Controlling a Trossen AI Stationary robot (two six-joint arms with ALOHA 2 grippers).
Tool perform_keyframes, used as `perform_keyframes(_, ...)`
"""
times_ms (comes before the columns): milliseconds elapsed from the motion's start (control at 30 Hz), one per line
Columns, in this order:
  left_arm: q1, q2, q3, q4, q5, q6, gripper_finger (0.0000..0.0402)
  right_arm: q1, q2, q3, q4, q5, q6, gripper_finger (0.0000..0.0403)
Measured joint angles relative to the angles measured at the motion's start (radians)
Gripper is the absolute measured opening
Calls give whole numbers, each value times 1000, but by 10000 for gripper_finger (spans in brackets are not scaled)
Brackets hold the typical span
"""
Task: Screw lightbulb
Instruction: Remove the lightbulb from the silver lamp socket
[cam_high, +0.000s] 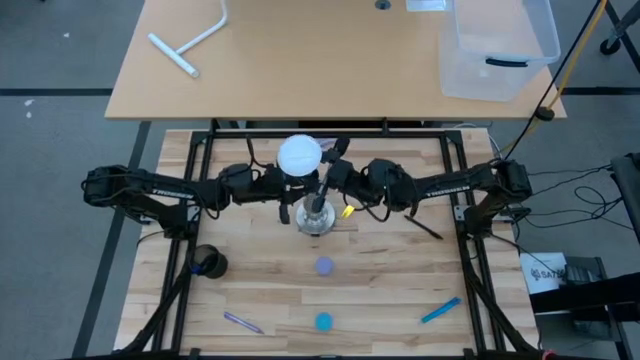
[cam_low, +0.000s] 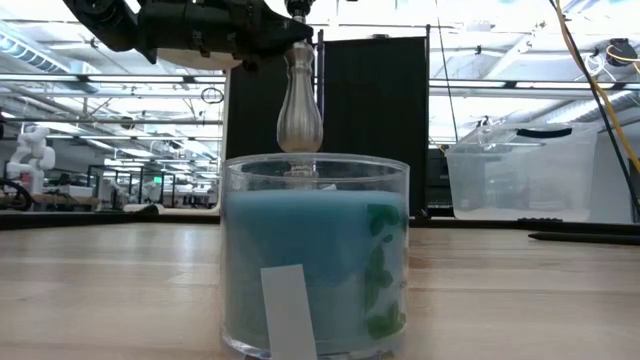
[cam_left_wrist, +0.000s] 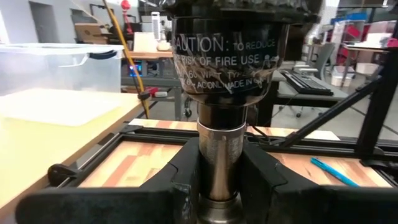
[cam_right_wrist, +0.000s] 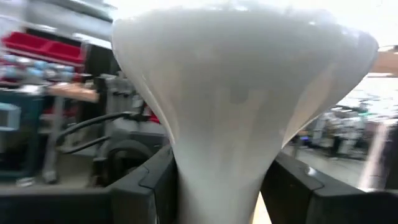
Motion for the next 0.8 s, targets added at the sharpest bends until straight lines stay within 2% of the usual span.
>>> perform_keyframes(167, 1, 0, 1, -5, 34, 2, 75, -32, -33, 0, -91, -141, 60, 166)
perform_keyframes(400, 2, 0, 2, 0, 145, 7, 75, -94, -73, 1, -193, -357, 126, 159)
perform_keyframes(667, 3, 2, 3, 6, 247, 6, 75, -168, -83, 6, -205, -642, 286, 158)
perform_keyframes(800, 2, 2, 2, 3, 286, 0, 75, -178, -78, 19, -214, -707, 333, 157)
